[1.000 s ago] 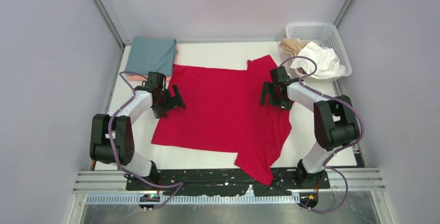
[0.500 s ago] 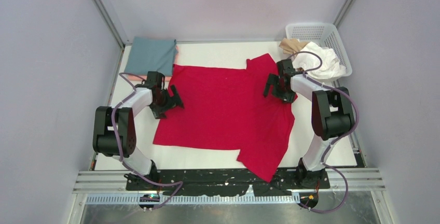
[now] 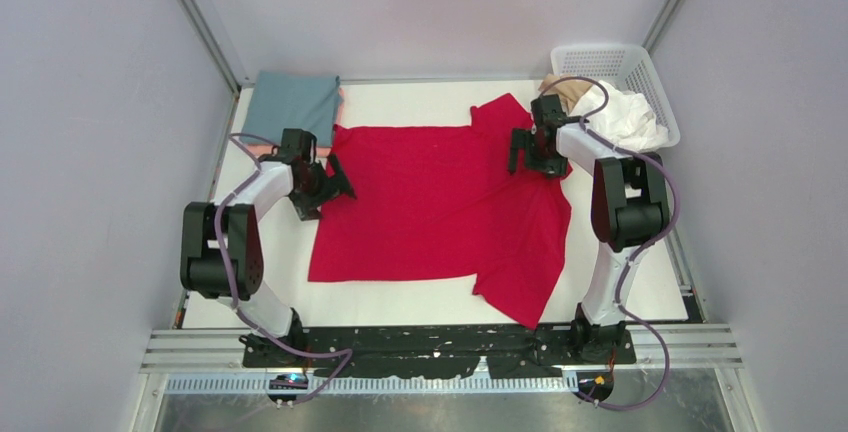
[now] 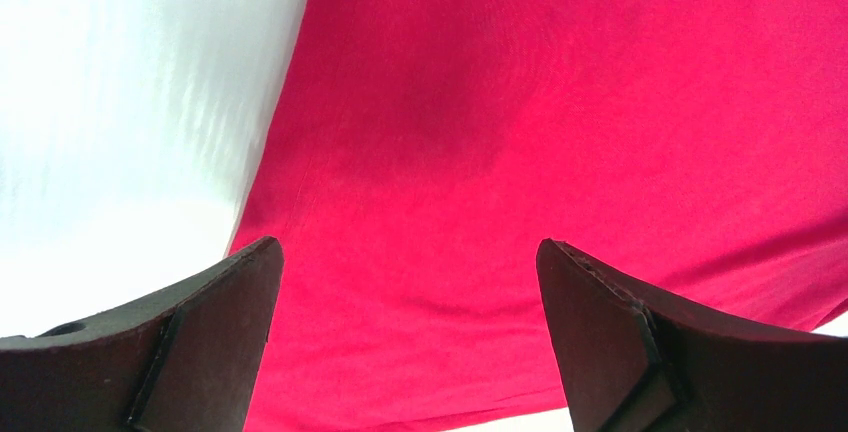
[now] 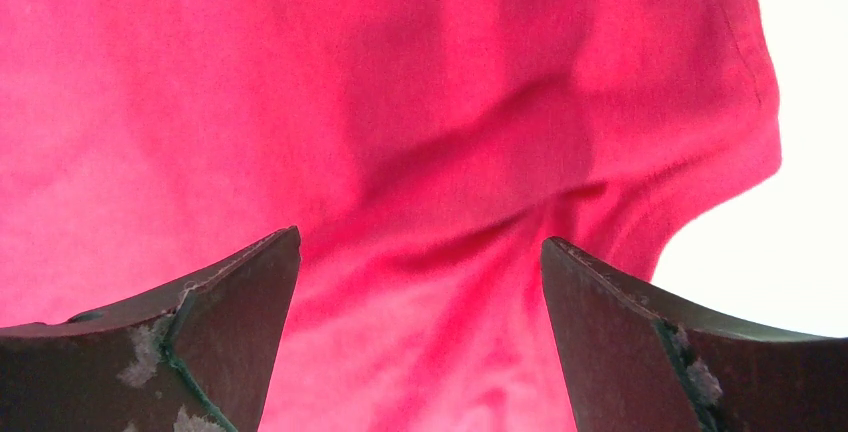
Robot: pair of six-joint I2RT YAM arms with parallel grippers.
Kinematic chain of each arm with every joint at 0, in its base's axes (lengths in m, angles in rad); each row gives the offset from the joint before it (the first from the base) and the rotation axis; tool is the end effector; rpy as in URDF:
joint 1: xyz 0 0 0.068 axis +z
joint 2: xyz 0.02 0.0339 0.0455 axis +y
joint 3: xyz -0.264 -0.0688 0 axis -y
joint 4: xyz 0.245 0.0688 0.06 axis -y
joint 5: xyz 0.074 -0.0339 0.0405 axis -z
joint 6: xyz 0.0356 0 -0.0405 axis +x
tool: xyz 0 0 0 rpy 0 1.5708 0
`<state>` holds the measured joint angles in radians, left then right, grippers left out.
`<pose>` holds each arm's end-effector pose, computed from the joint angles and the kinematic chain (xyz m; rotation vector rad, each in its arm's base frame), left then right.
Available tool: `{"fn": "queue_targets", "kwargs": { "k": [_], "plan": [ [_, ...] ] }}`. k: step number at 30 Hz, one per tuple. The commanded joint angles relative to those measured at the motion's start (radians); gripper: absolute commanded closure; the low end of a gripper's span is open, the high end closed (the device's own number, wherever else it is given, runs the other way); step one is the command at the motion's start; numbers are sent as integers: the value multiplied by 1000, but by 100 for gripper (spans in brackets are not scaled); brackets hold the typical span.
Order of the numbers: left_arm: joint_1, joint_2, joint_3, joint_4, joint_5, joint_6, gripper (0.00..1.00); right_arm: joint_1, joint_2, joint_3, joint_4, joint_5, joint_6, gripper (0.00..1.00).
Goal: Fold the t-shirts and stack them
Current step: Flatten out the tshirt, then grab the side of the flattened tshirt closest away from the robot with both arms
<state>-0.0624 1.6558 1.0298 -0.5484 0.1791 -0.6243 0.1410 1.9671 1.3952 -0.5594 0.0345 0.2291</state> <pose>0.3172 -0.0262 0.1810 -0.7272 2.7017 -0.4256 0.4032 0.0560 0.1757 0.1294 2.6996 0.0652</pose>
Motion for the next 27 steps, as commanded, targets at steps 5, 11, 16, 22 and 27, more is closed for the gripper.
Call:
{"fn": "queue_targets", "kwargs": {
  "k": [5,11,16,22,27],
  "plan": [
    [2,-342,-133,-160,-217,-62,0,155,-395,-190,-12,149,50,5],
    [4,-533,-330,-210,-283,-162,3,257,-550,-336,-10,219,81,5],
    [6,-607,-455,-194,-276,-238,12,277,-650,-454,5,190,105,5],
    [6,-646,-535,-197,-261,-320,26,288,-686,-493,-9,186,96,5],
    [5,-668,-579,-203,-284,-363,36,291,-678,-489,-4,180,89,5]
  ]
}}
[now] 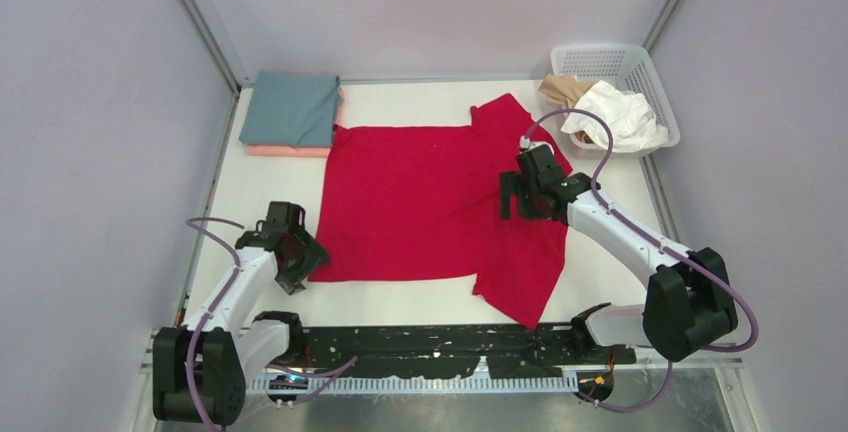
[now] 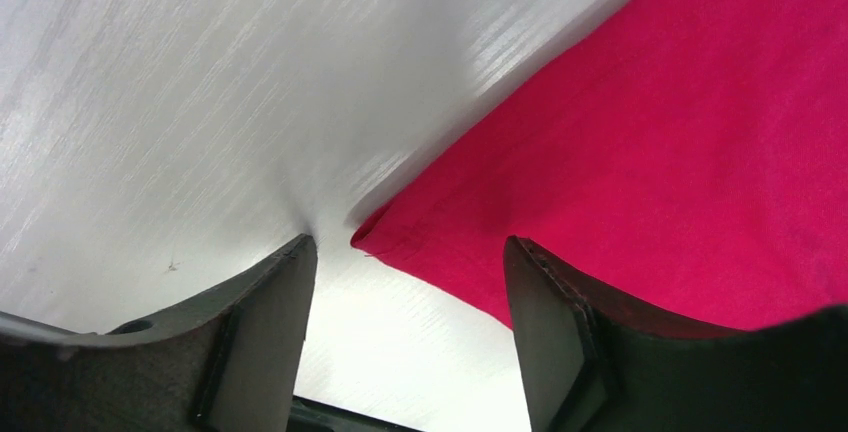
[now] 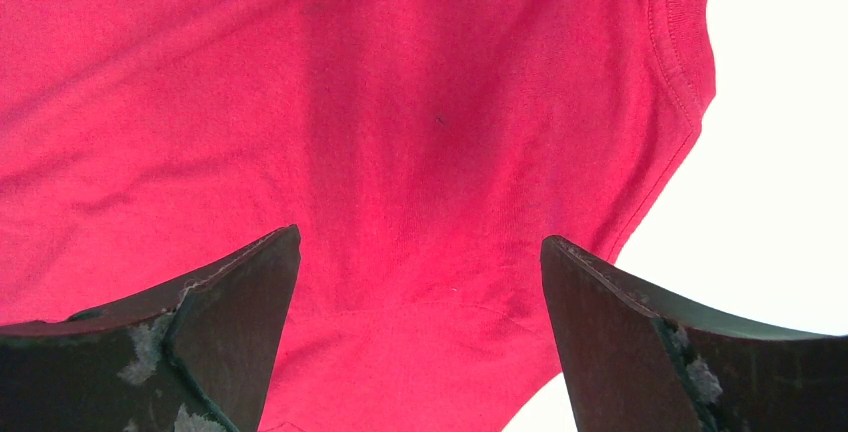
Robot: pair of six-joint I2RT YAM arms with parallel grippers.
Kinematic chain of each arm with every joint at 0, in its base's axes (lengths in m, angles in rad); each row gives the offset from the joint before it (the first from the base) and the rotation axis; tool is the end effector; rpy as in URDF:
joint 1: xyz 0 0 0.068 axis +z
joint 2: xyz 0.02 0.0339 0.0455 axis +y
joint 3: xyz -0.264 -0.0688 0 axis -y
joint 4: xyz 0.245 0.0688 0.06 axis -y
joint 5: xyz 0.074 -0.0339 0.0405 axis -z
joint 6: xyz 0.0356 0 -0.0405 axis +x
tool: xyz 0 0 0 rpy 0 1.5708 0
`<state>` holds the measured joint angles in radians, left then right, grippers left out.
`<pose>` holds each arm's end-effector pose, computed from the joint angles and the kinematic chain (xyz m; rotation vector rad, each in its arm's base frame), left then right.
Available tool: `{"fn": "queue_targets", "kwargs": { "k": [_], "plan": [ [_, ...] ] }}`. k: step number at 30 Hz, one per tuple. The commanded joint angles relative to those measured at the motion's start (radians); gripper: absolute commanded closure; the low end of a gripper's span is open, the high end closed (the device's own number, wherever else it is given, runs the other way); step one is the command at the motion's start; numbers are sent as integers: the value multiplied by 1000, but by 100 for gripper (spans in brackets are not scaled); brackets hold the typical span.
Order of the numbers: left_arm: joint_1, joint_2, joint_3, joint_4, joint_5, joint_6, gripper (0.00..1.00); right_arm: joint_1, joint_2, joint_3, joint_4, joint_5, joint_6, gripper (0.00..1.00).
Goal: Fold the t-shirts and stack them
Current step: Grab the side of the flattened tshirt closest away from the robot with both arms
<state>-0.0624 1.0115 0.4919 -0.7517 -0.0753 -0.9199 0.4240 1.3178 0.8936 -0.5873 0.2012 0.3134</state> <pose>0.1546 -0.0070 0.1631 -1.1955 2.5766 -0.1078 0.2396 0.1003 0.2306 -0.0671 2.5502 0.0238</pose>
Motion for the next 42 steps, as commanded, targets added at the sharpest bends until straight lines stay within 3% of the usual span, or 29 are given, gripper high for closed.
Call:
{"fn": "queue_targets", "kwargs": {
  "k": [1,9,10,12,13,19,25,33,42],
  "plan": [
    [6,-25,-48,10,-32,-70,39,9,-29,14,26,9,5,5],
    [6,62,-44,79,-56,-84,70,18,-45,9,19,-3,8,5],
    [5,71,-48,92,-51,-84,76,18,-50,8,15,-2,8,5],
    [6,83,-53,109,-47,-83,98,19,-59,8,-3,-11,0,5],
    [5,84,-49,108,-49,-77,100,20,-61,12,-28,-18,-4,5],
    [5,29,-25,58,-106,-30,100,127,-133,34,-225,-88,-45,5],
    [6,-19,-25,50,-112,0,100,370,-210,-115,-362,-241,78,1],
    [5,-2,-25,75,-89,22,100,438,-162,-241,-323,-123,266,19],
    [6,-1,-19,91,-85,31,100,438,-81,-299,-179,-213,291,39]
  ]
}}
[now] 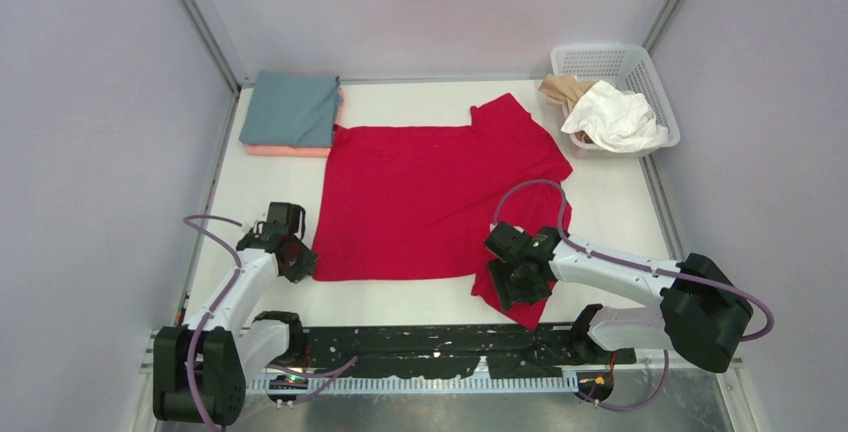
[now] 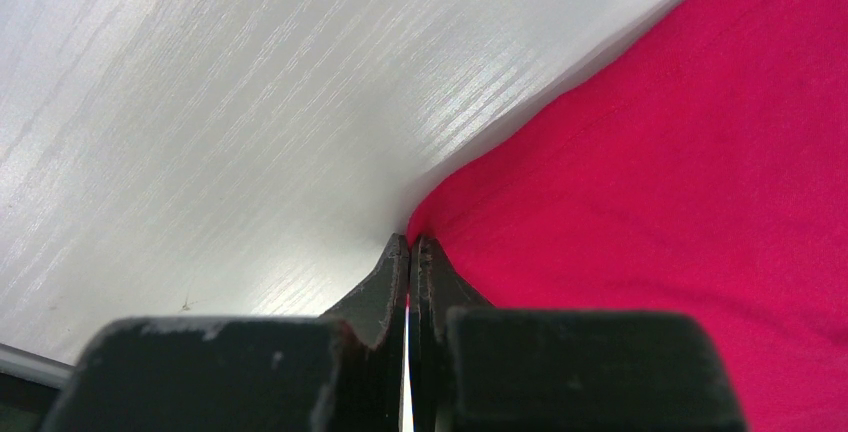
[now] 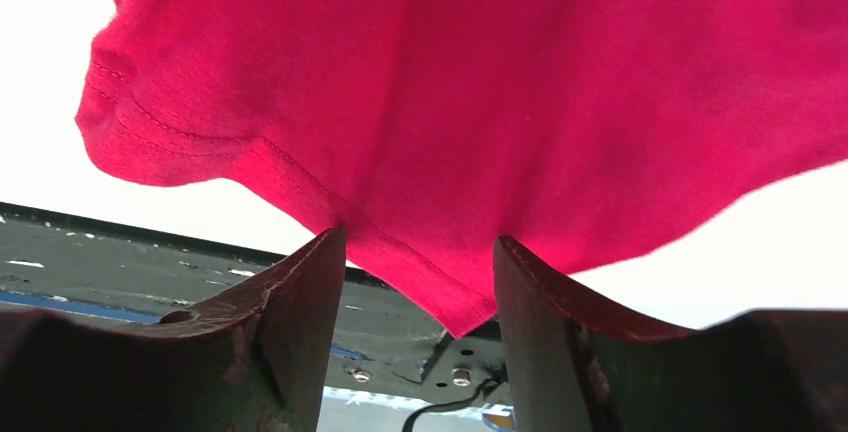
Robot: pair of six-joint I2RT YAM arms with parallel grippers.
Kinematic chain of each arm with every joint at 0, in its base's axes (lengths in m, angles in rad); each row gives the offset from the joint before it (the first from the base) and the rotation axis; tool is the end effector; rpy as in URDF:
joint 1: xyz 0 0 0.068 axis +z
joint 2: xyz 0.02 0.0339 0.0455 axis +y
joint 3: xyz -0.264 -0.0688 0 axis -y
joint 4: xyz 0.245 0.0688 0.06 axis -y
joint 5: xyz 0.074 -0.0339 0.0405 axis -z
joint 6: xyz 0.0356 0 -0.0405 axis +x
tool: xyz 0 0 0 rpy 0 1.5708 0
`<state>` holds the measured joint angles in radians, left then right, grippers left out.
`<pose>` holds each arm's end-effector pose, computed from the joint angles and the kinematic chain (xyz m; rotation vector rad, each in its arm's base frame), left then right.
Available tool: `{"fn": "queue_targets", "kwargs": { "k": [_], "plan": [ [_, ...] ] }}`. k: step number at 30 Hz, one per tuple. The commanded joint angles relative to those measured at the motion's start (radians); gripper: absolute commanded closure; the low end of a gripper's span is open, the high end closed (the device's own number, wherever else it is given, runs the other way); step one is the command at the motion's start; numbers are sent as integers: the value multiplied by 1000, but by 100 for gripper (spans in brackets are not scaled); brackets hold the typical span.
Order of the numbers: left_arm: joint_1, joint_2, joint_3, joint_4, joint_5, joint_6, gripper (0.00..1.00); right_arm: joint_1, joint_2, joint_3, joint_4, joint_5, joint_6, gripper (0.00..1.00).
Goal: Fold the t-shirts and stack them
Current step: Grab the side of the flattened tshirt closest away from the robot with both arms, then fold the flattened tshirt in 1/3 of the way
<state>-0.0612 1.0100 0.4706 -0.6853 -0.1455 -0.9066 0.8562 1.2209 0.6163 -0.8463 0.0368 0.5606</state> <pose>0.1577 -0.0045 0.1600 -1.1677 2.5101 -0.0465 0.1178 0.1338 0.1628 -0.4423 2.9932 0.0759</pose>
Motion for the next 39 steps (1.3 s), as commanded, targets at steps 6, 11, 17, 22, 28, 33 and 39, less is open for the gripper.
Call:
{"fn": "queue_targets", "kwargs": {
  "k": [6,11,17,22,28,33,39],
  "plan": [
    [4,-12,-4,31,-9,3,100,6,71,-47,111,-72,63,51],
    [4,-59,-8,4,-19,-13,100,6,112,-64,116,-94,105,81],
    [4,-139,-16,-97,-40,-17,100,5,5,1,-81,10,99,88],
    [4,-252,-37,-236,-63,-37,100,3,-79,50,-202,-37,93,88],
    [3,-369,-56,-288,-29,-85,100,2,-137,81,-336,-68,76,88],
    [3,-384,-28,-283,-32,-86,100,-12,-114,128,-358,-63,34,88],
    [3,-299,52,-184,-1,-63,100,-173,-55,238,-299,-20,-74,88]
  ]
}}
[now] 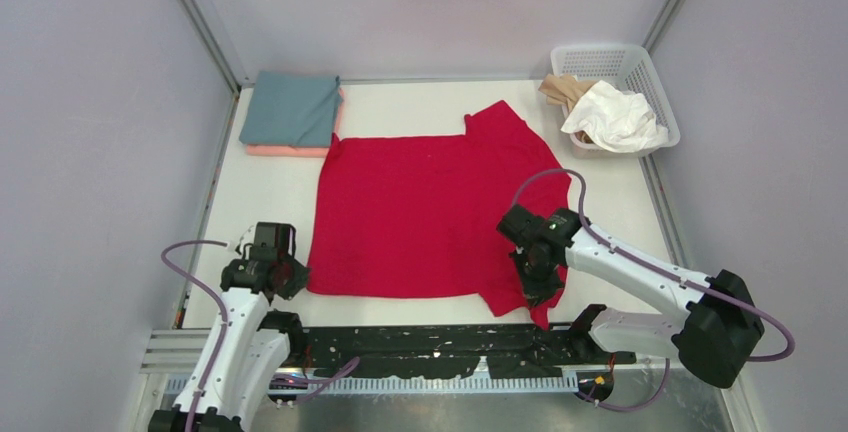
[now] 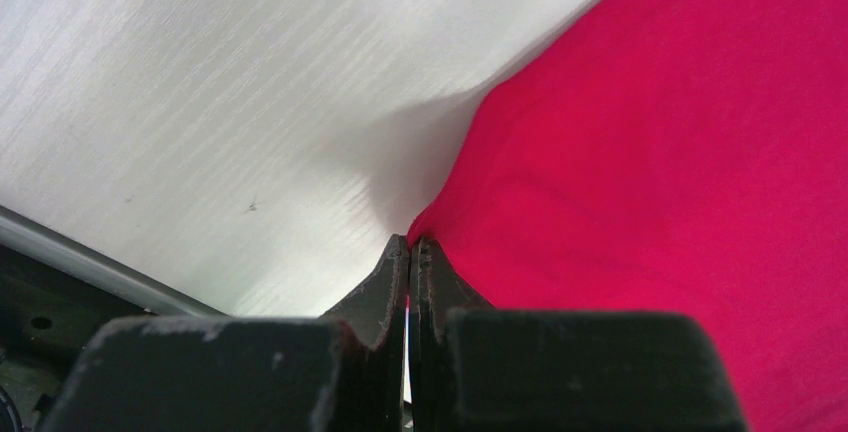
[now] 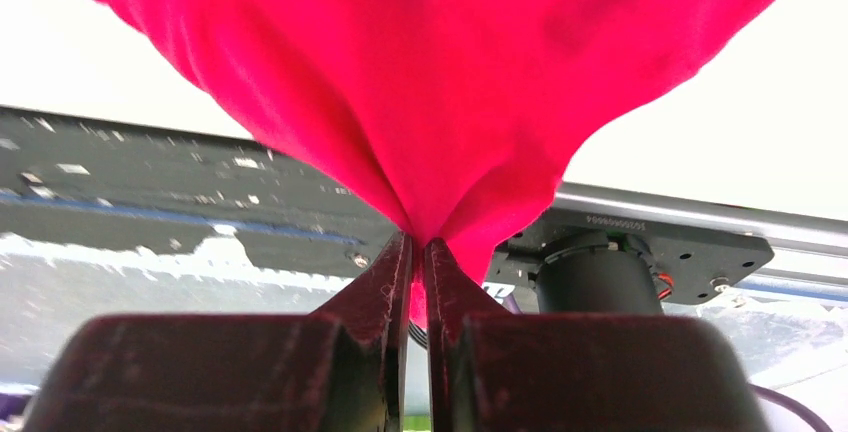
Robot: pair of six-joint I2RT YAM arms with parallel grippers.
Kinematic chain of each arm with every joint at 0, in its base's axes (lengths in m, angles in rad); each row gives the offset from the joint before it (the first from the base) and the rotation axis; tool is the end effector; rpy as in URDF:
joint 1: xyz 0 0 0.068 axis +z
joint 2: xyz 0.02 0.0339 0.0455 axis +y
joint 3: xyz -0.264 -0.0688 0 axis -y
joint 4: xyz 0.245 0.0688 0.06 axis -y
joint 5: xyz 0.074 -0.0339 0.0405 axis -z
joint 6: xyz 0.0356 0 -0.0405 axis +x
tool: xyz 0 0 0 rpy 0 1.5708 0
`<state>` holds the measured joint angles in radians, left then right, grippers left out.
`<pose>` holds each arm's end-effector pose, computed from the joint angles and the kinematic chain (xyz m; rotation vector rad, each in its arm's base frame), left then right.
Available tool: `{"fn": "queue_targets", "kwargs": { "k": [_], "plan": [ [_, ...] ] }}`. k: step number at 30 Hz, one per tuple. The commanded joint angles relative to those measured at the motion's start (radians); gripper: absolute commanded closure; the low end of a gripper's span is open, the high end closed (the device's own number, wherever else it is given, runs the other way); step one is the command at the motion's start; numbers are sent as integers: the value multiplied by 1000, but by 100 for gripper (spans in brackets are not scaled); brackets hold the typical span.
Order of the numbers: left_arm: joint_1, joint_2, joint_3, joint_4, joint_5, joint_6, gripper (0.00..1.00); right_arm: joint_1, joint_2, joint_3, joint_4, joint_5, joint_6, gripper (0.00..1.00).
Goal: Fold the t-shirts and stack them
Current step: Fold the flattened tshirt in 1/3 of the way
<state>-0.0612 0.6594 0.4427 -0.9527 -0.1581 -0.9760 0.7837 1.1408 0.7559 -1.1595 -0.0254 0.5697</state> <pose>0.1063 -0.0009 0.1807 -1.2381 2.4164 -0.0870 0.1144 0.1153 0.2075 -0.3355 3.1184 0.0570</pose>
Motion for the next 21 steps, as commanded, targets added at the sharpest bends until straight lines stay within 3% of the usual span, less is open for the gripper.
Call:
{"fn": "queue_targets", "kwargs": {
  "k": [1,7,13,21],
  "plan": [
    [3,75,98,111,29,9,100,-119,33,115,23,59,-112,88],
    [3,278,217,229,28,45,100,-218,161,259,111,147,-210,88],
    [4,517,380,241,37,91,100,-320,285,409,175,208,-263,88],
    [6,677,505,265,-42,116,100,-404,498,628,210,222,-346,88]
  ]
}}
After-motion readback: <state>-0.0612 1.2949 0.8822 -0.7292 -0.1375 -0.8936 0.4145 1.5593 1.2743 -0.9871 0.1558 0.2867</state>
